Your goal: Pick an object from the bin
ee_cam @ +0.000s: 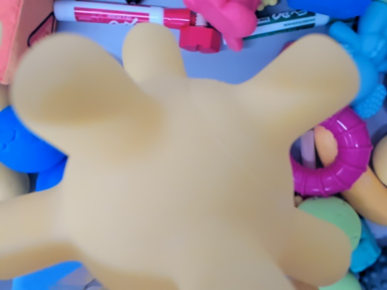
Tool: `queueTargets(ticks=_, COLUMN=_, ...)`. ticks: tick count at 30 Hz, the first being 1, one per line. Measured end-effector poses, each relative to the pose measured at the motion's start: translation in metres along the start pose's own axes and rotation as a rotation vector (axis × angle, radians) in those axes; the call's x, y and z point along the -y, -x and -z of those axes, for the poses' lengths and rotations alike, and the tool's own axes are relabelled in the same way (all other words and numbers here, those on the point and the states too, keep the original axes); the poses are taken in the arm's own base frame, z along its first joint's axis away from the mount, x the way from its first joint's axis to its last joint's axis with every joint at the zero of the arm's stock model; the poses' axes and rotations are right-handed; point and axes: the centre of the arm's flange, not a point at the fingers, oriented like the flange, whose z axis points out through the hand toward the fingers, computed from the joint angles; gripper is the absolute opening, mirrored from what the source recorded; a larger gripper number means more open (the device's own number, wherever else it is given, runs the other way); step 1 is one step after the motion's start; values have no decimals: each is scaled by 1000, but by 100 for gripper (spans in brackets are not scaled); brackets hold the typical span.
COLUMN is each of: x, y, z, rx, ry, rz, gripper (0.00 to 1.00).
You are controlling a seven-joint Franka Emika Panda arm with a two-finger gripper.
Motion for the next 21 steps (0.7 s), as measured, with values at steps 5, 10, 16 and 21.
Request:
queueTargets(ticks=5, x=0, y=0, z=17, rx=1, ry=1, rz=0, gripper=0)
queueTargets(ticks=10, x=0, y=0, z=36, rx=0, ry=0, rz=0, gripper=0)
queueTargets(ticks=16, x=0, y=0, z=52, rx=0, ry=1, rz=0, gripper=0)
queueTargets(ticks=21, x=0, y=0, z=64, rx=0, ry=1, rz=0, gripper=0)
